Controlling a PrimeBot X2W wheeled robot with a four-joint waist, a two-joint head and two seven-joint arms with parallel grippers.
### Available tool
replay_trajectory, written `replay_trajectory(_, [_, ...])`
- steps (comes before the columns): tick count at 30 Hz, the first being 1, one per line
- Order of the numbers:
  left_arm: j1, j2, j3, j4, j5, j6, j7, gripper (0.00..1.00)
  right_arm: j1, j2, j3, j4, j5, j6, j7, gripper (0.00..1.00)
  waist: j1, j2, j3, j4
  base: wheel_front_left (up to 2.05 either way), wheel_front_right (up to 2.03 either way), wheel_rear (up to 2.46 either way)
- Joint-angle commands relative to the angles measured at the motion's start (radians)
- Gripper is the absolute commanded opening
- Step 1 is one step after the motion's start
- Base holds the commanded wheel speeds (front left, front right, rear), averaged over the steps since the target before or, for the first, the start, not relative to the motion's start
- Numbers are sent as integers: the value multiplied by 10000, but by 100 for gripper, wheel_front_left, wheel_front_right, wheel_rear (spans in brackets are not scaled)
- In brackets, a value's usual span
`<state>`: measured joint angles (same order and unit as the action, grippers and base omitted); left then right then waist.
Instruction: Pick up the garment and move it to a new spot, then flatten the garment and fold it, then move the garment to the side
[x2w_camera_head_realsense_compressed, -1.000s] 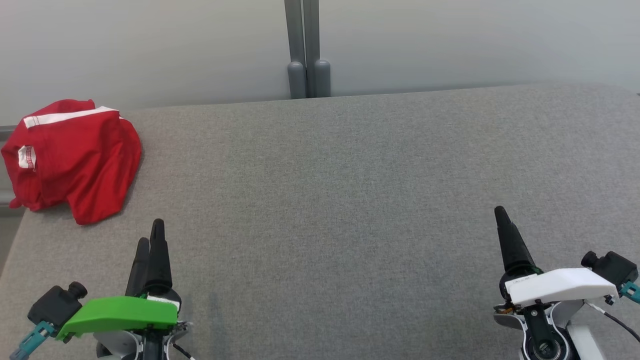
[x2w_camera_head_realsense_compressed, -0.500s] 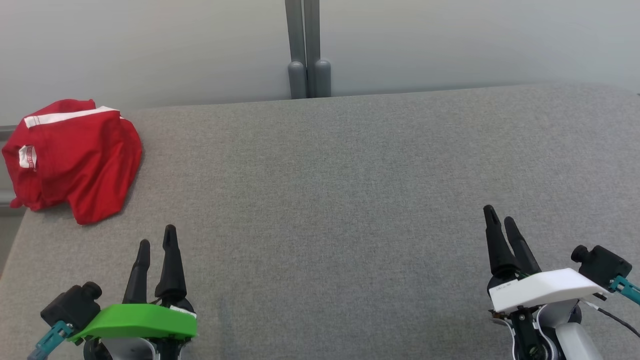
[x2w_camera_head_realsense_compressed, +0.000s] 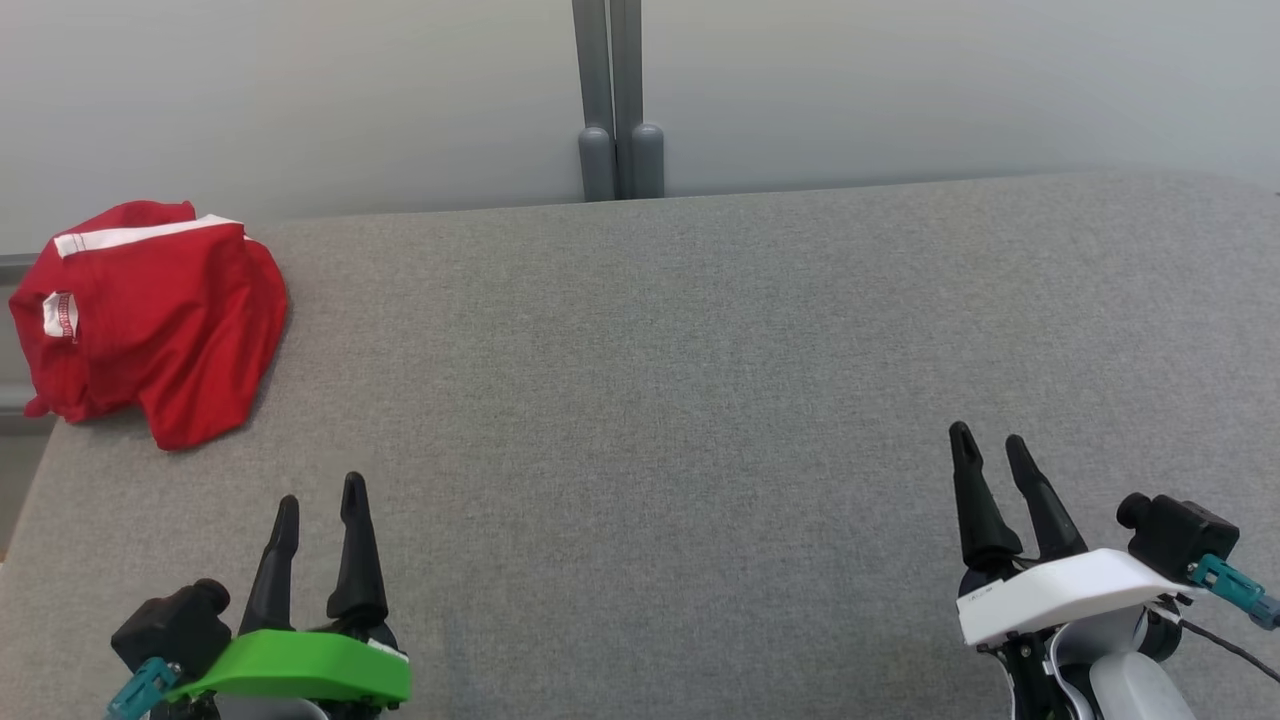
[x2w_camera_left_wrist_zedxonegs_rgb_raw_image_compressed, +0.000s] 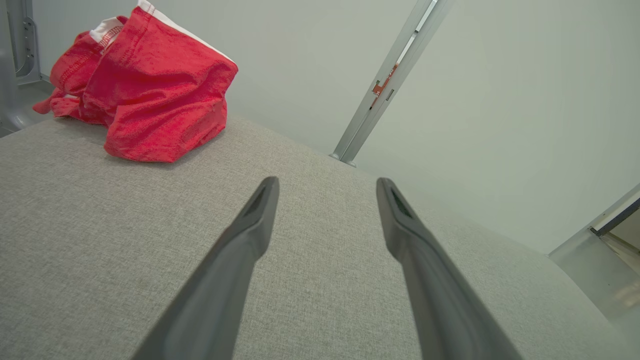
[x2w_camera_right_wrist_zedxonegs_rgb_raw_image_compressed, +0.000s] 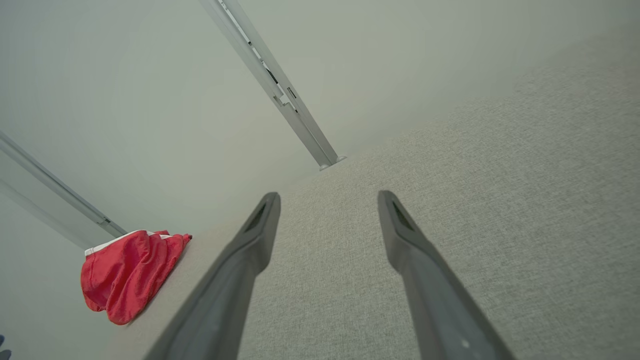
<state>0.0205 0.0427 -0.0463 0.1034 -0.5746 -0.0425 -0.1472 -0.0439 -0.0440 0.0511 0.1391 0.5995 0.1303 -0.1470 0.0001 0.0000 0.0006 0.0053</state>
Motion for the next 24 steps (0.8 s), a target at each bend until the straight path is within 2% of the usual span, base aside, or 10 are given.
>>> replay_trajectory(1, [54,74,-27,-84,294,51,-98,100,61,-53,42,-62,-304,4,-102,100,-1,0,-7,1,0,0,0])
replay_trajectory(9, [226,82,-104,21,1339,80,-327,100,99,-60,249,77,-1182,4,-335,100,-1,0,-31,9,0,0,0])
replay_trajectory(24, [365,92,-191,100,2542,166,-653,100,129,-70,397,41,-2502,5,-659,100,-1,0,-4,38,0,0,0])
